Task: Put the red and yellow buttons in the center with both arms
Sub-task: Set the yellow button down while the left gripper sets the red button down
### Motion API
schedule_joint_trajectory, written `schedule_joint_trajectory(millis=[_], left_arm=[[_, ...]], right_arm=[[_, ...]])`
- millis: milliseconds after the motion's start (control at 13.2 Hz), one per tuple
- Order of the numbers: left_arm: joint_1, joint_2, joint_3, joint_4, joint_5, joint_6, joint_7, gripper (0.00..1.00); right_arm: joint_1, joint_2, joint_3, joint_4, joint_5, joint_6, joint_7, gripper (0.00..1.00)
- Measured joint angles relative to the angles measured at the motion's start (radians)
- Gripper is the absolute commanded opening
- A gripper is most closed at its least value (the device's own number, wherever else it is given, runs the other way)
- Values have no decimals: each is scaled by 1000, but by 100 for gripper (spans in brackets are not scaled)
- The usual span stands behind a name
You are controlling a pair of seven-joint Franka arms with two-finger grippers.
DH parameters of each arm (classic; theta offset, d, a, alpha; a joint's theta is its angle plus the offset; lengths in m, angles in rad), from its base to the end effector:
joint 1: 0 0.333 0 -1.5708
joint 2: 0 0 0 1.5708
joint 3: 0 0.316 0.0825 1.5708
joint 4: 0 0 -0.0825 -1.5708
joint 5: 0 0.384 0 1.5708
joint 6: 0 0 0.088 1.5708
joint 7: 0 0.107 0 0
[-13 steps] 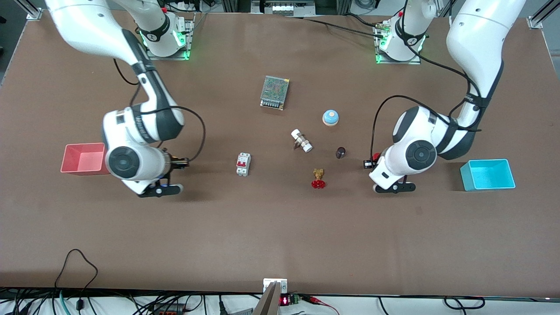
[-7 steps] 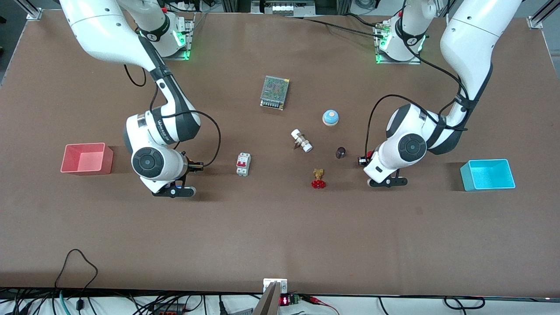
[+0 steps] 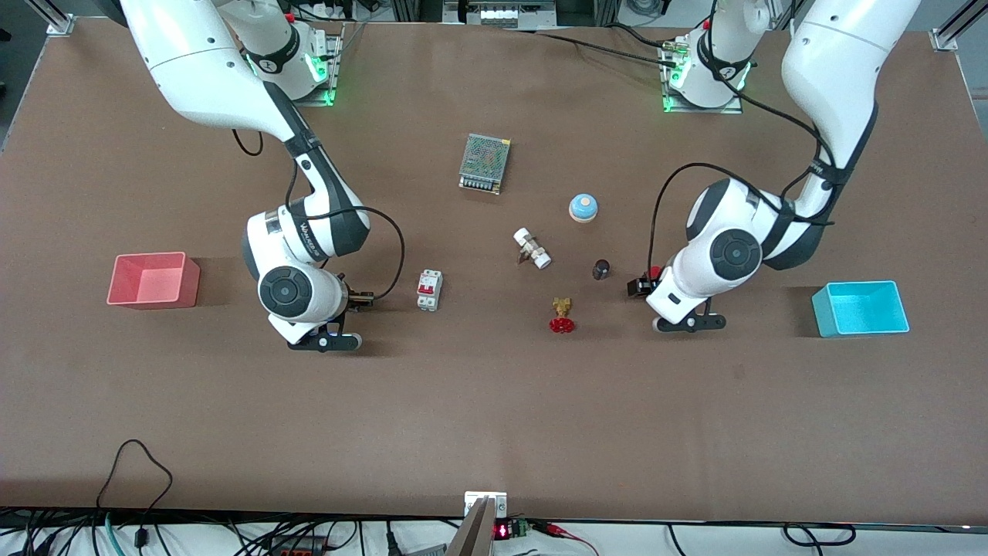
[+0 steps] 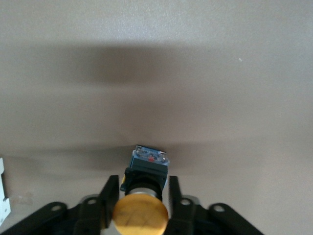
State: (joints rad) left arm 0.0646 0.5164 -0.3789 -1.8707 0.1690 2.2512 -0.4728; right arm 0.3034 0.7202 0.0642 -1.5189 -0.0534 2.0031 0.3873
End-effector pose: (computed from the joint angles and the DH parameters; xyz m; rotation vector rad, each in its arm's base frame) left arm 0.6014 -0.1774 0.2461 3.1147 0.1275 -0.1689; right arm 0.6413 0.2370 0.2190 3.0359 -0.0039 -0.3312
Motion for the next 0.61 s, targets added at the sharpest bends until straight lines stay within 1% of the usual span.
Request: schedule_joint_trajectory(millis=[151,227,378,605], left_arm=[[15,-70,1,17,0,-13,58,100],[21,-100,4,36,0,-51,96,100],[36,-146,8,116,0,-202,159,100],[44,-190,9,295,0,-495,262,100]], right_arm=[[0,-6,-5,15,0,1,12,100],[0,-17,-8,24,0,1,28,100],[-1,-73,-14,40,0,-11,43,100],[-4,-214,-28,50,0,-90,44,100]])
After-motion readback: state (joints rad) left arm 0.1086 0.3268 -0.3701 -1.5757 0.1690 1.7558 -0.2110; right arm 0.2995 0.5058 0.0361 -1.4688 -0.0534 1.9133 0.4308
